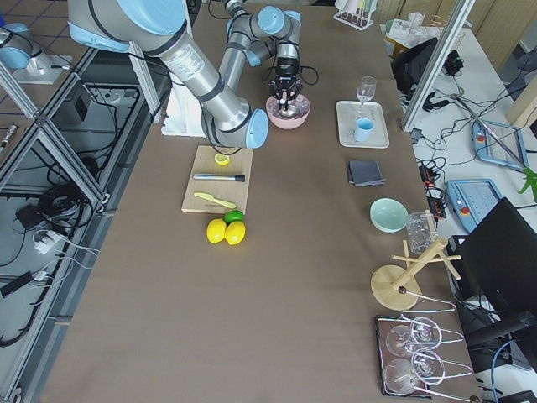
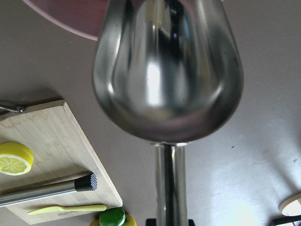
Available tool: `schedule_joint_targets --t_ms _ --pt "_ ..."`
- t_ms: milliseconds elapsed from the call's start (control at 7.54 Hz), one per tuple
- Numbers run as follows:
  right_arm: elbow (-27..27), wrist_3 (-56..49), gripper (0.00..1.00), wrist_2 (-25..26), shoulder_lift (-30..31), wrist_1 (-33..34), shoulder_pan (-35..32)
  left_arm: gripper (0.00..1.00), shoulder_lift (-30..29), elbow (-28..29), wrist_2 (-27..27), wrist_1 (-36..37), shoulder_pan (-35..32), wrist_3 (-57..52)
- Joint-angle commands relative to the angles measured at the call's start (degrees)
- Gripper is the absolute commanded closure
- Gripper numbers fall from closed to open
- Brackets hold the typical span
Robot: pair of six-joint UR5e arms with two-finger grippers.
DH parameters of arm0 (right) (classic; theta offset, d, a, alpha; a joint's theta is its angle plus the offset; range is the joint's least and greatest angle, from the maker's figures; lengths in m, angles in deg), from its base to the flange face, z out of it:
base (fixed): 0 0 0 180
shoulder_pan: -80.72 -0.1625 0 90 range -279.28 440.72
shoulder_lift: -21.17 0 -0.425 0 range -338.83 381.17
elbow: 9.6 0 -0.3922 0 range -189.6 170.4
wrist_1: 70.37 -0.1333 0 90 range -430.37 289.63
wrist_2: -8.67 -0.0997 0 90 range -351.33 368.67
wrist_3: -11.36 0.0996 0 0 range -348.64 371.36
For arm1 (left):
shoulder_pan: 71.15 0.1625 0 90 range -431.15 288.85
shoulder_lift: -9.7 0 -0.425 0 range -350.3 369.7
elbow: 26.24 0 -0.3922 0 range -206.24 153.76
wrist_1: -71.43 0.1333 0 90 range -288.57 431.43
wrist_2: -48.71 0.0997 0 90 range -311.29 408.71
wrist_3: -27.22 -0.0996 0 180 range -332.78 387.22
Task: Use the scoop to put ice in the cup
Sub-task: 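Dip the scoop into the ice cubes with the right gripper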
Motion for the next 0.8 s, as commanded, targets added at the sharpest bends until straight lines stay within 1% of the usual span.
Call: schedule_joint_targets --t_ms 0,398,531,664 --pt "3.3 0.81 1.0 1.07 -0.71 -3.31 2.65 0.01 0.01 -0.03 0.0 0.04 -0.01 0.03" --pt "2.52 2.13 1.0 1.5 2.53 -8.85 3.54 0.01 0.01 -0.03 0.0 0.04 0.17 0.03" --pt "-0.27 2.39 1.0 1.42 4.29 -10.09 3.54 0.01 0.01 -0.12 0.0 0.04 0.08 0.03" --pt "-2.47 2.4 1.0 1.5 7.52 -13.15 3.54 0.01 0.1 -0.29 -0.09 -0.05 -0.01 0.03"
